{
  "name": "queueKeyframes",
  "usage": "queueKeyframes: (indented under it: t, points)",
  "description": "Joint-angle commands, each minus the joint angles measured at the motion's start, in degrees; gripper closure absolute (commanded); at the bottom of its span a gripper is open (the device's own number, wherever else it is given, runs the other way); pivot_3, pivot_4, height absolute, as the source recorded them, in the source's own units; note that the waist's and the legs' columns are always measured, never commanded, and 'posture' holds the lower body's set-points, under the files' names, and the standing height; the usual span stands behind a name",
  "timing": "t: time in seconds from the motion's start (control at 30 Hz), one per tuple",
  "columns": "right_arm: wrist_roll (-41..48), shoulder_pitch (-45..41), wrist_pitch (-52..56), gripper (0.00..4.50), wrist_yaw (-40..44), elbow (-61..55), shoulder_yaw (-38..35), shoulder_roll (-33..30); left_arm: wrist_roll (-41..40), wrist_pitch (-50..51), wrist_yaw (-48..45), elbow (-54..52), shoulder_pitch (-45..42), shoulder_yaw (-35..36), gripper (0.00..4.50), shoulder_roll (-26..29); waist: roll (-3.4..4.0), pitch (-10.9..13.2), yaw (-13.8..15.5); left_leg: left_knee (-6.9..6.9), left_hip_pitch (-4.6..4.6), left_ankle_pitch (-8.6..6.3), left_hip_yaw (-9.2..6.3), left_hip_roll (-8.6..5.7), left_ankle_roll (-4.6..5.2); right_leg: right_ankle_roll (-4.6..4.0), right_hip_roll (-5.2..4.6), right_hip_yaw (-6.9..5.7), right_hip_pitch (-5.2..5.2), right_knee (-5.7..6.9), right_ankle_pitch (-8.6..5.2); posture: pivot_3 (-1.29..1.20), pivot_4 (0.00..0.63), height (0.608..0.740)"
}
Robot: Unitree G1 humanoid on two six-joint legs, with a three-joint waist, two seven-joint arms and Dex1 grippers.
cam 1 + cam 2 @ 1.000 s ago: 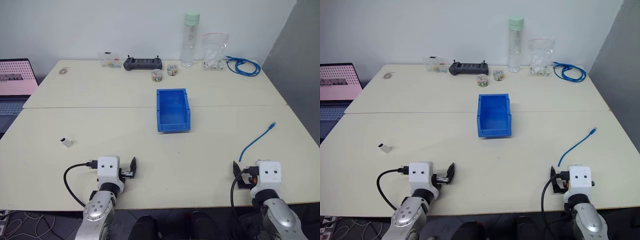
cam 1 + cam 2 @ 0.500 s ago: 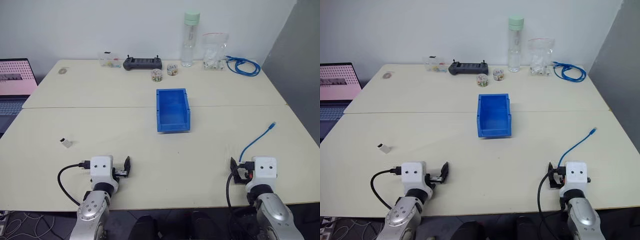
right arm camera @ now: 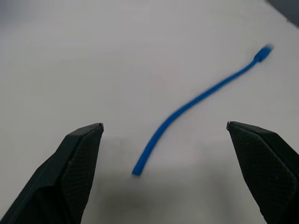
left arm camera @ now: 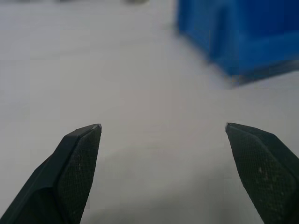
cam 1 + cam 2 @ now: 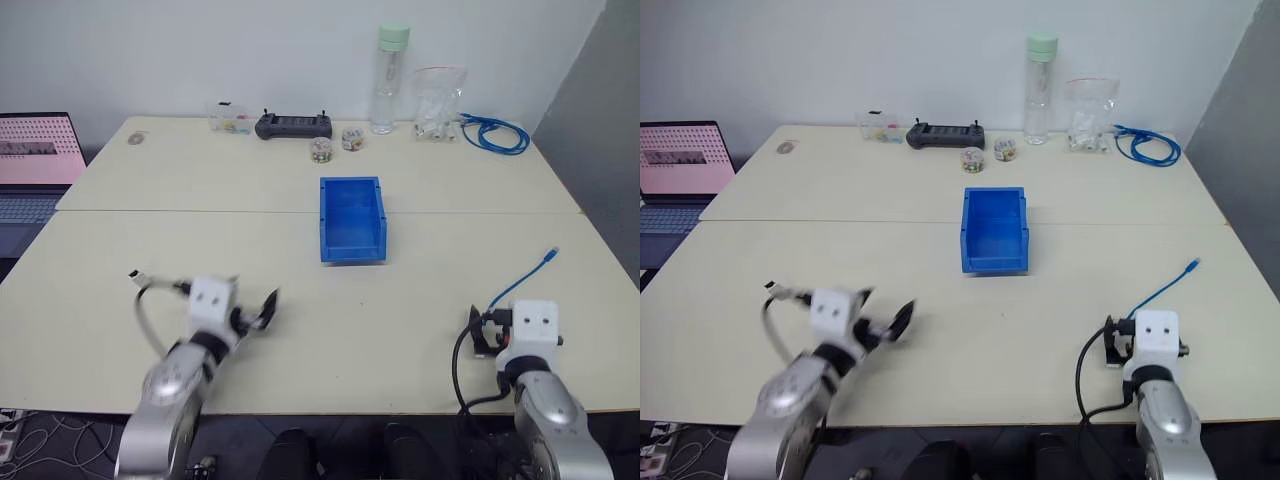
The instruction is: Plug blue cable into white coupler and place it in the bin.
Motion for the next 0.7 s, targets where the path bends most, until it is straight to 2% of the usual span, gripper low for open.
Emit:
queueKeyframes:
  t: [0.03, 0.17, 0.33, 0.53, 0.7]
  points:
    - [0.83, -6.56, 6.42, 0.0, -1.79, -0.79, -4.93, 0.43, -5.77, 2.36, -14.05, 2.93, -11.23, -6.29, 0.05, 4.31, 0.0, 0.0, -0.07, -0.01, -0.03, 0.01, 0.03, -0.02, -0.01, -0.01, 0.02, 0.04, -0.02, -0.01, 0.0, 0.0, 0.15, 0.74]
    - [1.48, -15.39, 11.73, 0.0, -2.87, 5.37, -10.73, -0.54, -9.01, 2.06, -25.83, 10.2, -22.88, -11.12, 0.05, 5.77, 0.02, 0.02, -0.89, -0.03, -0.05, 0.01, 0.12, -0.08, -0.03, -0.27, 0.03, 0.09, -0.05, -0.01, 0.14, 0.0, 0.15, 0.74]
    - [3.93, -26.92, 11.99, 0.0, -2.1, 22.79, -15.86, -3.54, -7.74, -2.45, -37.38, 23.28, -36.18, -16.36, 0.05, 4.27, 0.03, 0.06, -1.27, -0.1, -0.05, 0.01, 0.11, -0.11, -0.01, -0.36, 0.08, 0.07, -0.06, 0.0, 0.14, 0.0, 0.15, 0.74]
    - [5.64, -35.7, 8.74, 0.0, -3.06, 38.86, -19.45, -7.29, -6.21, -5.57, -42.03, 30.92, -41.05, -17.65, 0.05, 3.28, 0.2, 0.11, -1.66, -0.12, -0.05, 0.0, 0.17, -0.11, 0.02, -0.38, 0.1, 0.14, -0.09, 0.04, 0.14, 0.0, 0.15, 0.74]
    - [7.28, -40.53, 7.34, 0.0, -4.53, 48.62, -22.77, -10.05, -4.63, -7.22, -43.52, 33.2, -41.71, -18.01, 0.05, 3.07, 0.2, 0.12, -1.49, -0.09, -0.09, 0.0, 0.15, -0.12, 0.02, -0.38, 0.07, 0.12, -0.09, 0.05, 0.15, 0.0, 0.15, 0.74]
